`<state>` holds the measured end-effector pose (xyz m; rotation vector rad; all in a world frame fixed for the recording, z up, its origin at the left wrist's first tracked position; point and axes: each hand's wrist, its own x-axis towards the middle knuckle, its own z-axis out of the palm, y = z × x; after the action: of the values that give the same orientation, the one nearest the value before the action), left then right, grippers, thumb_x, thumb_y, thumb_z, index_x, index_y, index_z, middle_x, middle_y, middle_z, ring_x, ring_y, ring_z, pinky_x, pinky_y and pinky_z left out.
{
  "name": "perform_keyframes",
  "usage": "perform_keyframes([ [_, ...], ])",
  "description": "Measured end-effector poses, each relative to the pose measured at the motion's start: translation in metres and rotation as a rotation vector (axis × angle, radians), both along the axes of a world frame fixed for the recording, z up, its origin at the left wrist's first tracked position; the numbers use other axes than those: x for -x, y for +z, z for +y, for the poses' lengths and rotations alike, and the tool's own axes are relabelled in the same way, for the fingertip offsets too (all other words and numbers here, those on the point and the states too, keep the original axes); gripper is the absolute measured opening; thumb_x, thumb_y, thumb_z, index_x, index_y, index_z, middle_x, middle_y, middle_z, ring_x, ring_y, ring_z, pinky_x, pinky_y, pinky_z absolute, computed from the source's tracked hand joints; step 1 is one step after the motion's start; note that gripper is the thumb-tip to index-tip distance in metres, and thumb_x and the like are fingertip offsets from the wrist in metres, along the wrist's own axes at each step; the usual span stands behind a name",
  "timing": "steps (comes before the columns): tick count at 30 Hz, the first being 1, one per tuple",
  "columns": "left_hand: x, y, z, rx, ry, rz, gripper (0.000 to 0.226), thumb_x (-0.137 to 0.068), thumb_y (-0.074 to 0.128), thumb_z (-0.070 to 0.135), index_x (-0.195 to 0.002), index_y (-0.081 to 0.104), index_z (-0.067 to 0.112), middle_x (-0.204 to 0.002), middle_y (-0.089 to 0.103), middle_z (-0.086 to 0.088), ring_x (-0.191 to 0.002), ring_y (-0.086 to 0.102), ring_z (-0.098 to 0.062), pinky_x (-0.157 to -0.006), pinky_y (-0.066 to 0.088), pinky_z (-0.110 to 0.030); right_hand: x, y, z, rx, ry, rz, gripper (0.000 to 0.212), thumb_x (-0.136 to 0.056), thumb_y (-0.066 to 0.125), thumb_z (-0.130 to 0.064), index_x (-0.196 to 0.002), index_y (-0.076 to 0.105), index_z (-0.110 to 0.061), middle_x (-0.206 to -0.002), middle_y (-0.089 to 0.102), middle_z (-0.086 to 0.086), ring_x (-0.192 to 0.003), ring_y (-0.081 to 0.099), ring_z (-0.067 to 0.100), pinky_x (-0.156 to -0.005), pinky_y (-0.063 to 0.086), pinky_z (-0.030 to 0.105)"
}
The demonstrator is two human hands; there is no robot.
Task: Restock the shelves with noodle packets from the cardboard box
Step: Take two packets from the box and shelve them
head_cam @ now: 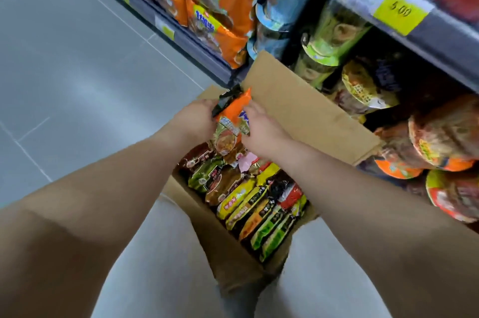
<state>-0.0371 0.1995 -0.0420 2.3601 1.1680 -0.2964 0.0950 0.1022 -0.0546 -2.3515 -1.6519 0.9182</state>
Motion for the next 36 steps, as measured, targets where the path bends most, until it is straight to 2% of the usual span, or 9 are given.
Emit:
perform_keyframes([
  [4,0.001,-0.038,0.008,-0.033,-0.050,0.011,0.054,-0.090,0.042,0.004,-0.143,0.038,0.014,-0.125,0.057,-0.019,-0.108,0.055,-0.035,-0.088,0.045,-0.039,-0.005,-0.038,0.014,-0.018,0.239,-0.116,0.084,-0.084,0.055,-0.005,-0.151,0.005,-0.011,-0.159,0.002,0.007,-0.146,0.001,0.021,-0.118,0.004,0.030],
  [10,0.002,-0.065,0.013,-0.147,-0.022,0.009,0.063,-0.087,0.061,0.029,-0.143,0.036,0.015,-0.127,0.050,-0.013,-0.112,0.053,-0.034,-0.085,0.046,-0.039,-0.002,-0.072,-0.007,-0.065,0.333,-0.465,0.093,-0.078,0.060,-0.013,-0.151,0.002,-0.016,-0.127,0.039,0.015,-0.121,0.033,0.035,-0.115,0.012,0.047],
  [13,-0.011,-0.073,0.018,-0.186,0.035,0.065,0.083,-0.079,0.072,0.039,-0.144,0.026,0.016,-0.128,0.044,-0.014,-0.112,0.050,-0.037,-0.085,0.046,-0.045,-0.003,-0.078,-0.012,-0.040,0.319,-0.550,0.085,-0.075,0.068,-0.020,-0.148,0.024,-0.019,-0.122,0.040,0.016,-0.118,0.036,0.037,-0.110,0.017,0.051],
  [15,-0.018,-0.081,0.022,-0.192,0.061,0.136,0.089,-0.075,0.074,0.044,-0.143,0.024,0.014,-0.125,0.047,-0.015,-0.112,0.050,-0.037,-0.083,0.046,-0.046,-0.003,-0.081,-0.013,-0.081,0.317,-0.606,0.068,-0.065,0.077,-0.017,-0.127,0.051,-0.012,-0.118,0.047,0.019,-0.115,0.042,0.039,-0.109,0.022,0.054],
  [17,-0.023,-0.089,0.023,-0.237,0.022,0.230,0.079,-0.076,0.073,0.045,-0.132,0.033,0.007,-0.116,0.055,-0.016,-0.107,0.053,-0.036,-0.078,0.045,-0.043,-0.006,-0.088,-0.013,-0.118,0.344,-0.624,0.066,-0.046,0.088,-0.020,-0.104,0.061,-0.004,-0.111,0.055,0.021,-0.110,0.050,0.042,-0.109,0.026,0.054],
  [22,-0.023,-0.090,0.020,-0.271,-0.039,0.216,0.039,-0.085,0.065,0.031,-0.107,0.044,0.007,-0.098,0.056,-0.013,-0.090,0.052,-0.032,-0.067,0.038,-0.038,-0.017,-0.092,-0.016,-0.245,0.427,-0.528,0.070,-0.023,0.094,-0.019,-0.085,0.066,-0.003,-0.083,0.066,0.015,-0.087,0.066,0.034,-0.095,0.047,0.046],
  [25,-0.022,-0.066,0.020,-0.118,0.069,0.140,0.039,-0.085,0.066,0.028,-0.113,0.046,0.010,-0.089,0.047,-0.007,-0.078,0.048,-0.026,-0.060,0.038,-0.035,-0.019,-0.067,-0.018,-0.196,0.365,-0.464,0.068,-0.025,0.092,-0.022,-0.086,0.065,-0.008,-0.069,0.061,0.008,-0.069,0.061,0.029,-0.075,0.052,0.035],
  [31,0.002,0.009,0.003,-0.050,0.127,0.122,0.036,-0.084,0.065,0.029,-0.110,0.049,0.010,-0.091,0.052,-0.011,-0.091,0.057,-0.035,-0.063,0.039,-0.035,-0.010,0.027,-0.037,0.022,0.132,-0.304,0.044,-0.082,0.064,-0.039,-0.115,0.054,-0.013,-0.112,0.057,0.007,-0.109,0.049,0.026,-0.085,0.039,0.035],
  [36,0.024,0.120,-0.010,0.037,0.126,0.165,0.035,-0.082,0.065,0.033,-0.105,0.048,0.012,-0.084,0.051,-0.007,-0.090,0.058,-0.034,-0.066,0.044,-0.036,-0.002,0.142,-0.054,0.156,-0.041,-0.239,0.037,-0.086,0.055,-0.044,-0.105,0.053,-0.012,-0.102,0.059,0.008,-0.096,0.057,0.029,-0.066,0.037,0.032],
])
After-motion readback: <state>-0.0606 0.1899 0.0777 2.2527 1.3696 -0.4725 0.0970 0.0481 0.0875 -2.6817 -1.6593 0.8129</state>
